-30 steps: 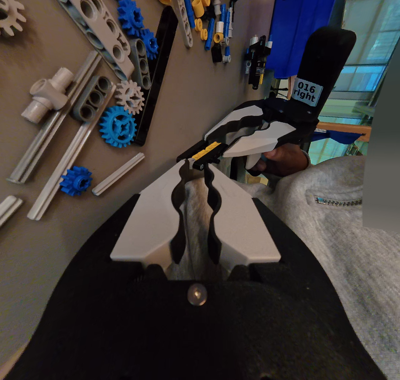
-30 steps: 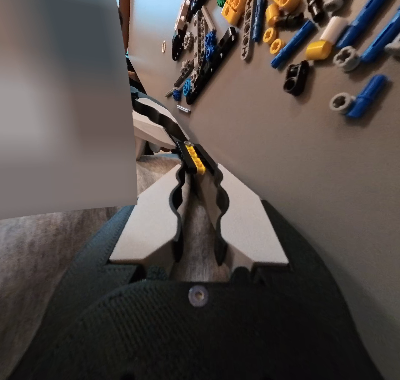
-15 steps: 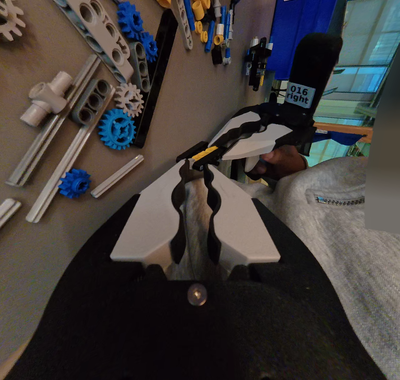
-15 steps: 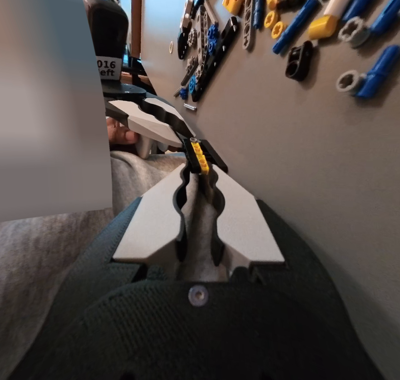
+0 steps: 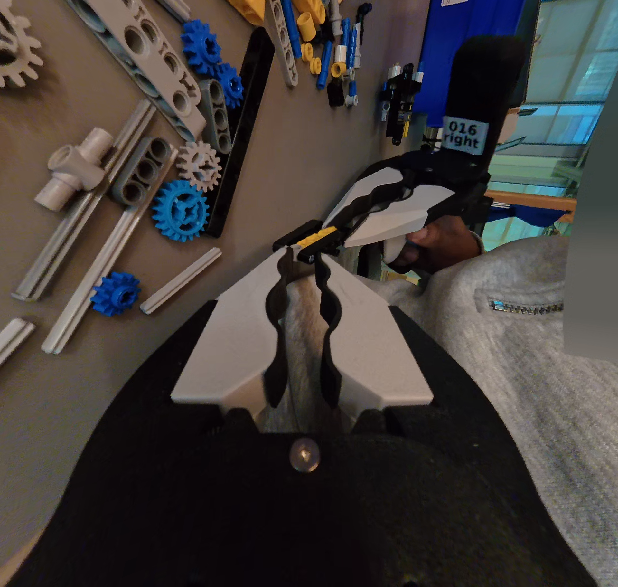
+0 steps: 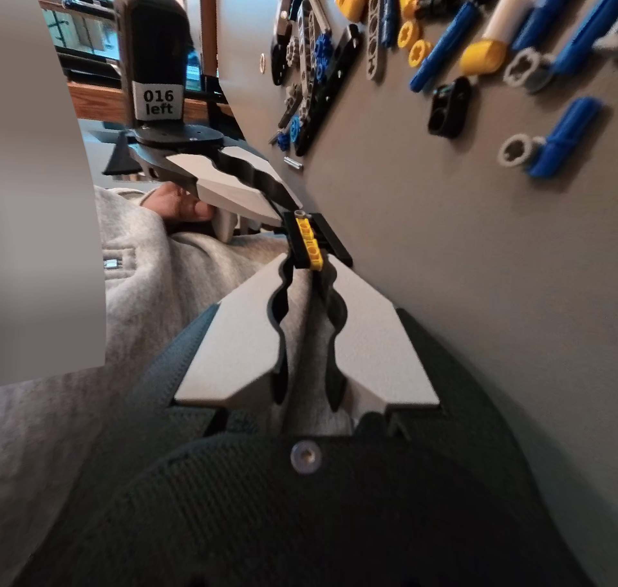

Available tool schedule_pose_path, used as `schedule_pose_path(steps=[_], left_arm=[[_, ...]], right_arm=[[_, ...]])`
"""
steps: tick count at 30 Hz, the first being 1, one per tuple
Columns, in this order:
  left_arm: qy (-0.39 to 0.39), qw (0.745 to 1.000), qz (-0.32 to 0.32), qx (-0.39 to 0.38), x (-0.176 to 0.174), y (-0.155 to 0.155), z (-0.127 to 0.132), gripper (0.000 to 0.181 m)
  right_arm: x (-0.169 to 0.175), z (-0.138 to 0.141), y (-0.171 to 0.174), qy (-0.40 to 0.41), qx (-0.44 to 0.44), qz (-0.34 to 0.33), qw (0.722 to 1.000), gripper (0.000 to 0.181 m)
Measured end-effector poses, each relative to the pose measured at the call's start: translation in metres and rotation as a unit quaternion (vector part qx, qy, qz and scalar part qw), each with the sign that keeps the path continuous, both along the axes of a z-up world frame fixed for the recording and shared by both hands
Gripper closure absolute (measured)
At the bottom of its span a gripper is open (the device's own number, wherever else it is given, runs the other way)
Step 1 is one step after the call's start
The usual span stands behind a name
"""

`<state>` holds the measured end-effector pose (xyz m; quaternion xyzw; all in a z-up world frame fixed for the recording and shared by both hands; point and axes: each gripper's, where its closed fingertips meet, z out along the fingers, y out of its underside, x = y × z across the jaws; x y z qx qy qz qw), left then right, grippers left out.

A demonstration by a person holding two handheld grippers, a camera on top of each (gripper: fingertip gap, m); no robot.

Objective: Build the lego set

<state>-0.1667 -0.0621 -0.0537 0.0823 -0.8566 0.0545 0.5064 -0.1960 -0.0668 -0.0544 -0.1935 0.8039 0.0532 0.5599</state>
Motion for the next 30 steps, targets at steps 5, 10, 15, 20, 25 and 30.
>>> schedule_pose_path(steps=[5,10,15,20,25,30], left_arm=[[-0.002,1.0,-0.003,-0.006,-0.001,-0.002,0.0,0.171],[-0.006,1.0,0.002,-0.007,0.0,-0.003,0.0,0.169],[-0.012,1.0,0.0,-0.013,-0.001,-0.003,0.001,0.159],[-0.019,0.999,0.0,-0.027,0.0,-0.002,0.004,0.153],[-0.023,0.998,-0.001,-0.057,0.001,-0.003,0.01,0.153],[-0.014,0.995,0.001,-0.097,0.003,-0.004,0.017,0.153]], right_arm=[[0.0,0.009,0.0,-0.02,-0.049,0.016,0.998,0.154],[-0.008,0.009,-0.016,-0.024,-0.181,0.029,0.983,0.145],[-0.003,0.012,-0.011,-0.04,-0.248,0.059,0.966,0.147],[-0.006,0.014,-0.012,-0.032,-0.259,0.038,0.964,0.145],[-0.012,0.021,-0.014,-0.024,-0.249,-0.014,0.968,0.147],[-0.014,0.022,0.004,0.0,-0.208,-0.047,0.977,0.155]])
